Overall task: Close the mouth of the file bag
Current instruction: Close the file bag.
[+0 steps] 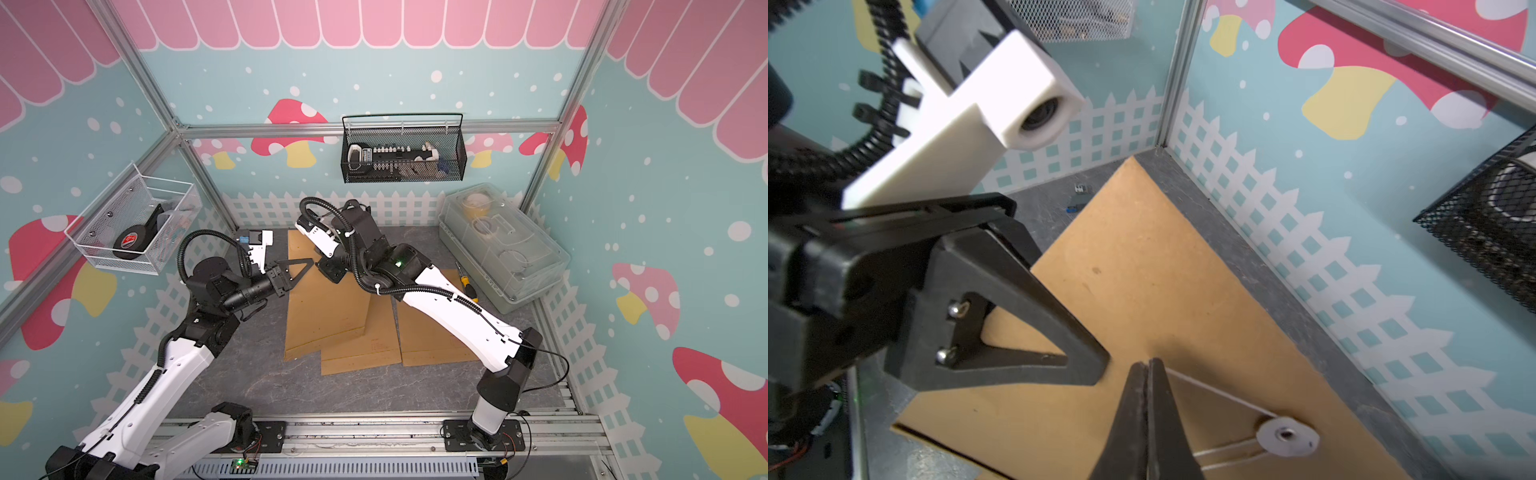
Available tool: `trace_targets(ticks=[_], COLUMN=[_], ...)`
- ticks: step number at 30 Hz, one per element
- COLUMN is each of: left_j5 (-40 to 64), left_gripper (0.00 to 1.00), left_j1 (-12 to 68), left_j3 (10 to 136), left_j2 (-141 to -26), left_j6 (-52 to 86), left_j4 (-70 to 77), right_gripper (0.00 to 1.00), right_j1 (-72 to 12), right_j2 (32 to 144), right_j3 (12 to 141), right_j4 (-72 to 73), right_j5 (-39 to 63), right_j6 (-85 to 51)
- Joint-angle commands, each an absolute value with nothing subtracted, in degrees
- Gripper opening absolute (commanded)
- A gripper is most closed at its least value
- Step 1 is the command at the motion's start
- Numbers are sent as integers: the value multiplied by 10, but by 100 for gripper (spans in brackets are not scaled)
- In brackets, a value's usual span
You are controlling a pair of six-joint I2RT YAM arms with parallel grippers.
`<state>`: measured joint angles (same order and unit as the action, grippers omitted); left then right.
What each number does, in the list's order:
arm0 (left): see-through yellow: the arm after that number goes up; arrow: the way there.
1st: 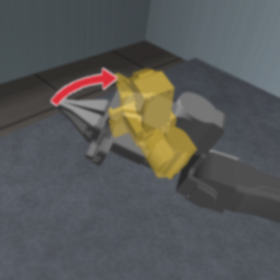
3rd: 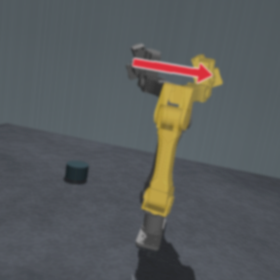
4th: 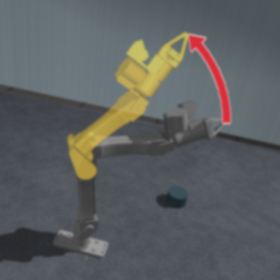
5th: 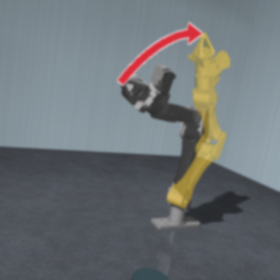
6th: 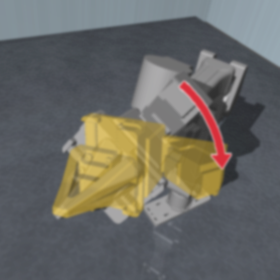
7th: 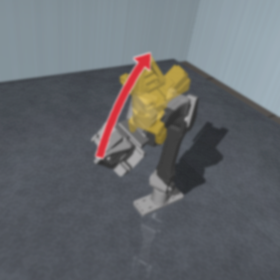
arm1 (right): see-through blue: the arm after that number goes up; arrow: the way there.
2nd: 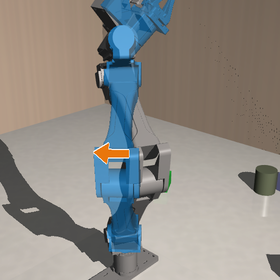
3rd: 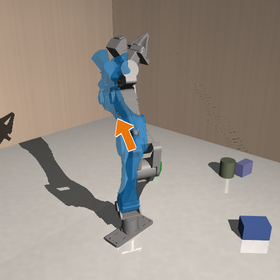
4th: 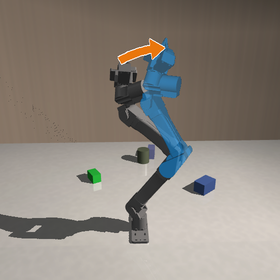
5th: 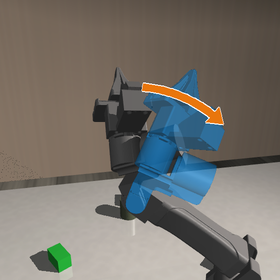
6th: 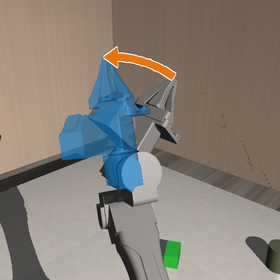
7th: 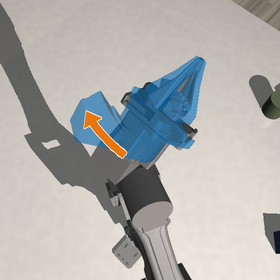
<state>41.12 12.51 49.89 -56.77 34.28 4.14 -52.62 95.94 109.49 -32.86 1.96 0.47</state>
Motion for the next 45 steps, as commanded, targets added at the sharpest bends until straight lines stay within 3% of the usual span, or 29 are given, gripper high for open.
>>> trace_targets(ticks=[1, 16, 28, 40, 45], left_j5=[405, 391, 402, 395, 397], left_gripper=[0, 0, 0, 0, 0], left_j1=[127, 127, 128, 128, 128], left_j3=[521, 536, 557, 557, 561], left_j2=[-563, -568, -580, -588, -587], left_j6=[341, 380, 409, 381, 385], left_j4=[56, 110, 136, 112, 112], right_gripper=[0, 0, 0, 0, 0], right_j1=[-524, -505, -496, -496, -494], right_j2=[939, 870, 842, 843, 846], right_j3=[1053, 820, 755, 773, 754], right_j4=[-275, 17, 88, 122, 120], right_j5=[104, 78, 54, 218, 195], right_j6=[-65, -174, -190, -271, -270])
